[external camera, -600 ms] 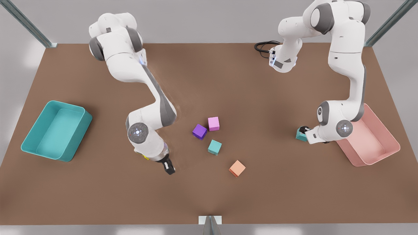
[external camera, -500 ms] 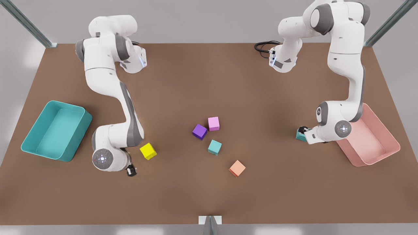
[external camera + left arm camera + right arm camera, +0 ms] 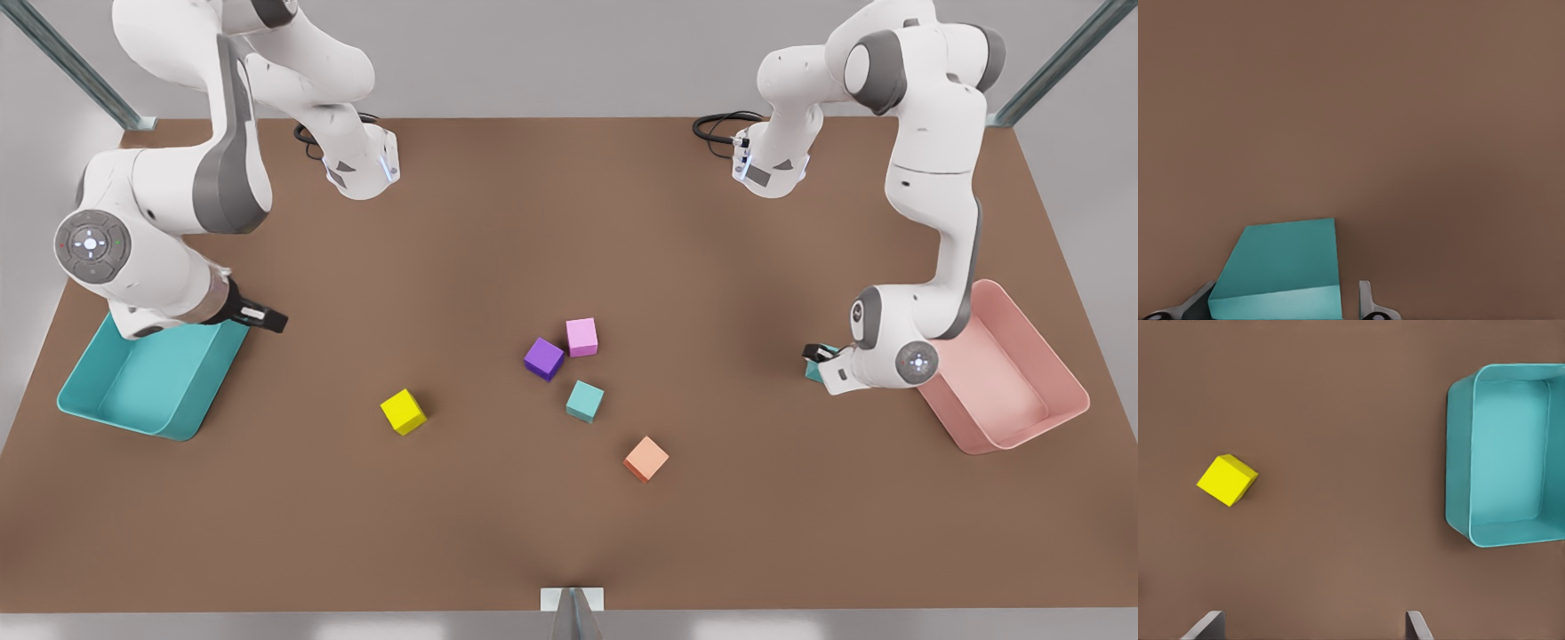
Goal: Stack the two blue cubes on top of each other
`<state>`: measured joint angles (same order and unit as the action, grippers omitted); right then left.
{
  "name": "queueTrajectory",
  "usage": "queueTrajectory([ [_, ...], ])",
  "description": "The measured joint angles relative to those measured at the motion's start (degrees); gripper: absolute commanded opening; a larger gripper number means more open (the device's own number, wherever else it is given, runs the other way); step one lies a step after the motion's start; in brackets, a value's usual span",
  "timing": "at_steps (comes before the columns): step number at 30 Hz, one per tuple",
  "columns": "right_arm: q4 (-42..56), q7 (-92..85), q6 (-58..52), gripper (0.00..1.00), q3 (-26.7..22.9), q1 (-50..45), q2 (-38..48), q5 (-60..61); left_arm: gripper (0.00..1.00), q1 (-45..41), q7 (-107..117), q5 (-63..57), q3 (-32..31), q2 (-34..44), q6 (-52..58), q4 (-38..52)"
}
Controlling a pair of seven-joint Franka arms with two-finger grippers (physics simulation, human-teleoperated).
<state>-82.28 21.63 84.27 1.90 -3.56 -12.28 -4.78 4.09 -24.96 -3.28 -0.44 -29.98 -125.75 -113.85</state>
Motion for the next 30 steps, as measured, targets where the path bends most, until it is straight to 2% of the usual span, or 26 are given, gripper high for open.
queueTrajectory([
  [1, 1.2, -1.5, 0.4, 1.00, -0.2, 0.5, -1.0, -0.7, 0.97, 0.0, 0.1, 0.0, 0.0, -0.1, 0.0, 0.0],
  [2, 2.2, -2.9, 0.7, 1.00, -0.3, 0.8, -1.6, -1.1, 0.79, -0.1, 0.2, 0.0, 0.0, -0.2, 0.0, -0.1],
  [3, 3.3, -4.3, 1.0, 1.00, -0.6, 1.1, -1.8, -1.3, 0.69, -0.1, 0.3, 0.0, 0.0, -0.3, 0.1, -0.1],
  [4, 4.0, -5.5, 1.2, 1.00, -0.8, 1.8, -2.0, -1.4, 0.68, -0.1, 0.5, -0.1, 0.0, -0.3, 0.1, 0.0],
  [8, 6.2, -10.0, 1.8, 1.00, -1.5, 2.5, -3.4, -0.7, 0.68, -0.4, 1.0, -0.3, -0.1, 0.4, 0.5, 0.0],
  [10, 6.6, -11.8, 2.0, 1.00, -2.1, 2.5, -3.6, -0.4, 0.68, -2.4, 1.2, -0.3, -0.2, 4.5, 2.1, 0.6],
  [11, 6.6, -12.7, 2.1, 1.00, -2.2, 2.6, -3.6, -0.3, 0.68, -3.9, 1.5, -0.1, -0.8, 5.8, 4.4, 4.7],
  [14, 6.7, -15.0, 2.2, 1.00, -2.2, 2.5, -3.6, -0.1, 0.68, -5.8, 4.4, 1.0, -9.4, 6.6, 11.1, 14.0],
  [16, 6.7, -16.4, 2.3, 1.00, -2.3, 2.5, -3.6, -0.1, 0.68, -9.2, 8.4, 1.2, -16.8, 2.6, 14.0, 20.7],
  [18, 6.7, -17.6, 2.3, 1.00, -2.3, 2.5, -3.6, 0.0, 0.68, -17.4, 13.5, 0.9, -19.1, -4.0, 16.0, 29.1],
  [20, 6.7, -18.7, 2.4, 1.00, -2.4, 2.5, -3.6, 0.0, 0.68, -23.2, 19.0, 0.6, -19.8, -9.7, 16.5, 35.3],
  [25, 6.7, -20.9, 2.4, 1.00, -2.4, 2.5, -3.7, -0.1, 0.68, -29.1, 31.8, 0.2, -19.9, -16.7, 12.9, 41.7],
  [30, 6.7, -22.7, 2.4, 1.00, -2.4, 2.4, -3.7, -0.2, 0.69, -30.8, 42.4, 0.0, -18.8, -22.1, 10.2, 49.2],
])
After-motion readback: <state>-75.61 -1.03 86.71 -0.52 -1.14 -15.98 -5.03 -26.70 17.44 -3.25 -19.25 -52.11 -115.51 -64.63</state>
